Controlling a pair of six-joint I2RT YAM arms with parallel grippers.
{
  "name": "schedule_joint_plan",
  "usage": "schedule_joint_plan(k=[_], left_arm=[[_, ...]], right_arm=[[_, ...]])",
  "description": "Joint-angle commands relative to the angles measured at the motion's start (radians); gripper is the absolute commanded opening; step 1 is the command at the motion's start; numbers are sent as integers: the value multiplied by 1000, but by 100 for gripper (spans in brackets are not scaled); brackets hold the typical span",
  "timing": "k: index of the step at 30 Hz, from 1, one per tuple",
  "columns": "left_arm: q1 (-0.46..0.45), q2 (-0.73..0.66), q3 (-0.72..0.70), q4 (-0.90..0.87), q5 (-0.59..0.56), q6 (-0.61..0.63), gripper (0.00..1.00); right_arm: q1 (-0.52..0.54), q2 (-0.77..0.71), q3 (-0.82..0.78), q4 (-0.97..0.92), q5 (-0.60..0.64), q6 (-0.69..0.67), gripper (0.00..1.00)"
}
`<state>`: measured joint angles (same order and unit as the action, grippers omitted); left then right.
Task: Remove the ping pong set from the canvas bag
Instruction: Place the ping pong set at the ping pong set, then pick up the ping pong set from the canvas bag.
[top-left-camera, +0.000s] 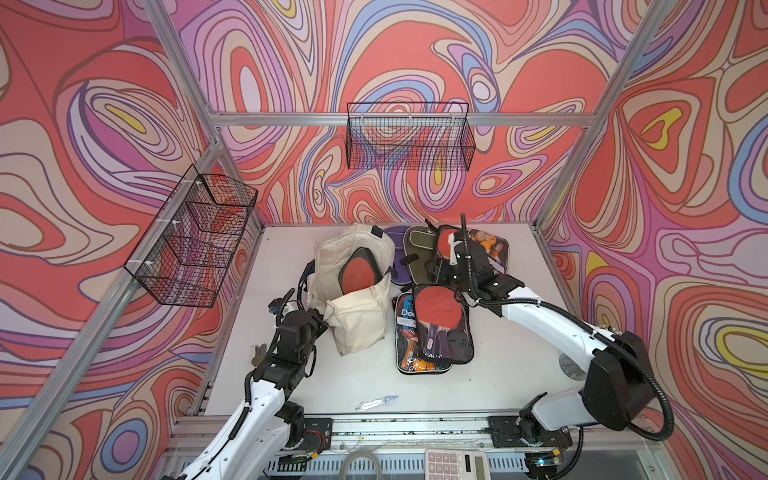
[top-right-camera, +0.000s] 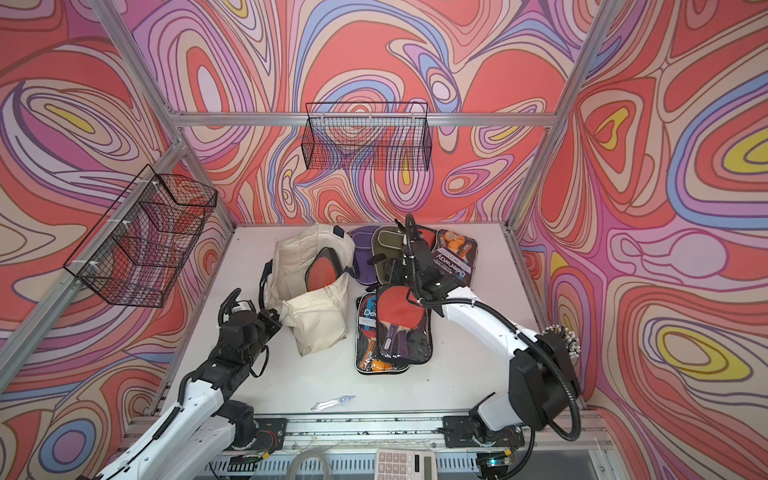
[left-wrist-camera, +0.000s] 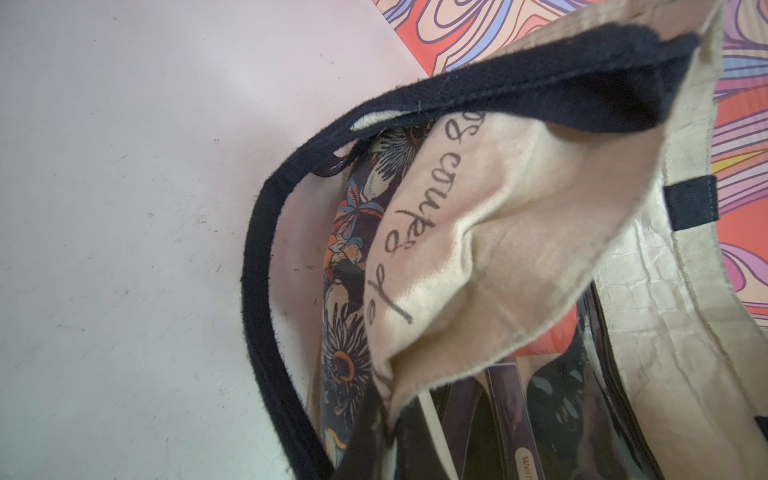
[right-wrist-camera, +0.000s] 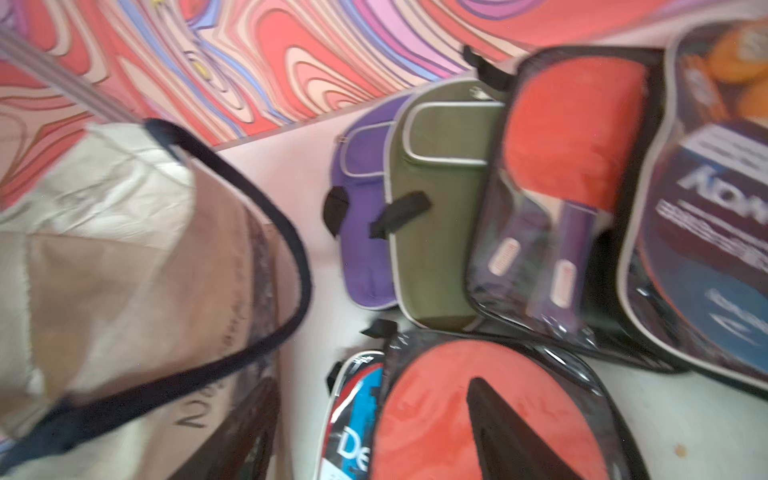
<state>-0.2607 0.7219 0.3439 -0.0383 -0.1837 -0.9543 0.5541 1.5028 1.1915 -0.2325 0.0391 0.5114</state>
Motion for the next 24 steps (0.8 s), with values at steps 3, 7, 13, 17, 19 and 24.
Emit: schedule_joint_plan(k=[3,7,13,17,19,24], left_arm=[[8,10,-19,24,-8,-2,0],[9,5,-34,37,-3,-8,0],[8,-4,-51,51,0,-15,0],[8,-15,-57,56,0,-10,0],[8,-15,-61,57,-3,-9,0],[8,-10,-75,76,4,-17,0]], right_arm=[[92,144,262,-69,-73,-113,75],[147,307,468,-150,-108,-154,75],[190,510,691,-279,-163,-173,79],[202,593,776,-356,-142,-185,86],[202,627,813,-386,-136,-185,88],[202,710,881,-454,-89,-189,90]])
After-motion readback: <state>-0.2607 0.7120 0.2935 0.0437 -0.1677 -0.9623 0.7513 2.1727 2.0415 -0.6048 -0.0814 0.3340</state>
